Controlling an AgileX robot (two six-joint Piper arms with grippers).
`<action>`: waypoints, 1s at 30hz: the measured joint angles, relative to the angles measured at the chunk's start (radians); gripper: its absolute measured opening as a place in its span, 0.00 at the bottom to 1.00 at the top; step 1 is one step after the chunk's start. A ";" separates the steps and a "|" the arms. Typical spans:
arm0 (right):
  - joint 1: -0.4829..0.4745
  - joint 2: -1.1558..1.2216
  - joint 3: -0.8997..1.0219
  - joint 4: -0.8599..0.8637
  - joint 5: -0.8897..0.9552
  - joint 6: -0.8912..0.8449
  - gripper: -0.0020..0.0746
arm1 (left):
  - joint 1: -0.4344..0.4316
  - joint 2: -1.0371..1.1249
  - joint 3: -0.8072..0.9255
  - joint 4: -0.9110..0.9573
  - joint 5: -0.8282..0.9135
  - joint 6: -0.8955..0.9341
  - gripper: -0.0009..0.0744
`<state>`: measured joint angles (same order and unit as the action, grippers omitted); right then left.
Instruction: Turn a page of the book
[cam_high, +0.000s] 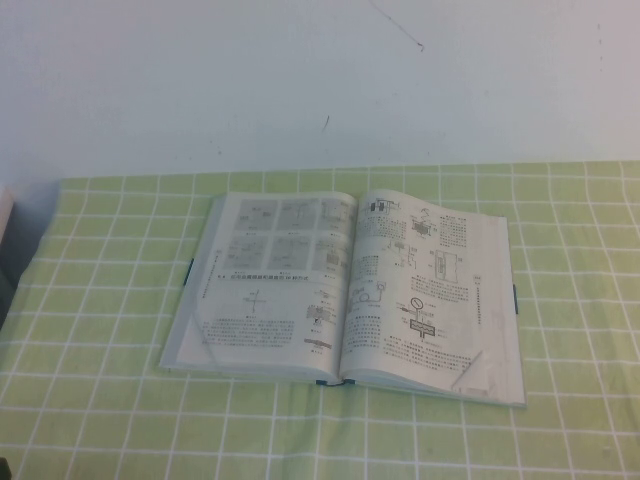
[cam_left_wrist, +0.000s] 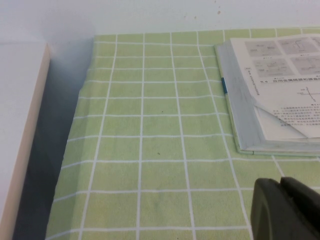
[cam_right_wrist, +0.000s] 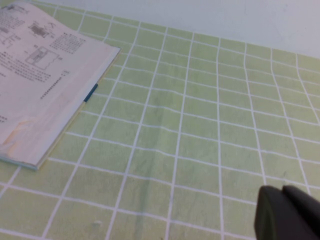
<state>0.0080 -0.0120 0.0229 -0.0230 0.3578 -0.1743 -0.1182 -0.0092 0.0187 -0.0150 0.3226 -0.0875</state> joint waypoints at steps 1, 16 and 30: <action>0.000 0.000 0.000 0.000 -0.002 0.000 0.02 | 0.000 0.000 0.000 0.000 0.000 0.000 0.01; 0.000 0.000 0.006 0.028 -0.492 0.000 0.02 | 0.000 0.000 0.004 -0.007 -0.639 -0.002 0.01; 0.000 0.000 0.006 0.098 -0.792 0.057 0.02 | 0.000 -0.006 -0.015 -0.139 -0.780 -0.002 0.01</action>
<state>0.0080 -0.0120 0.0287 0.0748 -0.4338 -0.1173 -0.1182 -0.0153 0.0035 -0.1536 -0.4574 -0.0893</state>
